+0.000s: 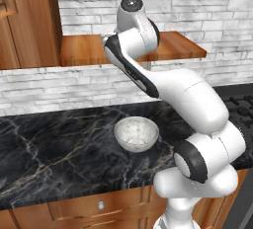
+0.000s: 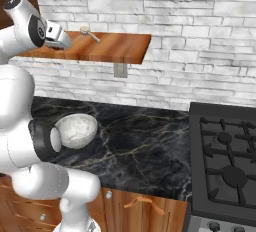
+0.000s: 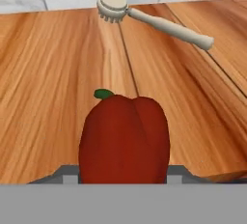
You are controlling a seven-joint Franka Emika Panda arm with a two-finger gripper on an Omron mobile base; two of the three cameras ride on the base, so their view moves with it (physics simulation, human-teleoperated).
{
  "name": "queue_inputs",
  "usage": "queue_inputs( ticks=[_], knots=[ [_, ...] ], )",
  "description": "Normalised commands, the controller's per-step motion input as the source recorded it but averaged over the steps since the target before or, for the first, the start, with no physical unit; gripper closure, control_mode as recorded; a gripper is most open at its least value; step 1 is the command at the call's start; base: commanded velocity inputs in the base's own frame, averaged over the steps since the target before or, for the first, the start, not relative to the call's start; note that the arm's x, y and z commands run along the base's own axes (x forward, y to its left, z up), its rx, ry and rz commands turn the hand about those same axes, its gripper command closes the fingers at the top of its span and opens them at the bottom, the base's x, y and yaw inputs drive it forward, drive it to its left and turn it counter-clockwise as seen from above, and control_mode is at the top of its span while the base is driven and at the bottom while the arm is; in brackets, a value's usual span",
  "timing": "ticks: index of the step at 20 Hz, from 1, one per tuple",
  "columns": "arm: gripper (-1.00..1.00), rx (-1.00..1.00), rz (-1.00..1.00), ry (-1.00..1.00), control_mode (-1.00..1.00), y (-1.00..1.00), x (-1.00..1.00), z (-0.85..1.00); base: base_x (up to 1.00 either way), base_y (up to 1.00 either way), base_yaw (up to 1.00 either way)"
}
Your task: Pick the bell pepper from the cabinet and place it in the bowl. Then pick the bowl and place it in the sink. Then turn on the sink facuet.
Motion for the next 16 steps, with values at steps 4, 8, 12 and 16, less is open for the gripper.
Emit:
queue_inputs(
  ticks=[4, 8, 12, 16],
  knots=[
    [1.00, 0.00, 0.00, 0.03, -1.00, -0.18, -1.00, -0.31, 0.00, 0.00, 0.00],
    [1.00, 0.00, 0.00, 0.29, -1.00, -0.16, -1.00, -0.46, 0.00, 0.00, 0.00],
    [1.00, 0.00, 0.00, 0.38, -1.00, -0.12, -1.00, -0.65, 0.00, 0.00, 0.00],
    [1.00, -0.01, 0.01, 0.40, -1.00, 0.00, -0.95, -0.98, 0.00, 0.00, 0.00]
  ],
)
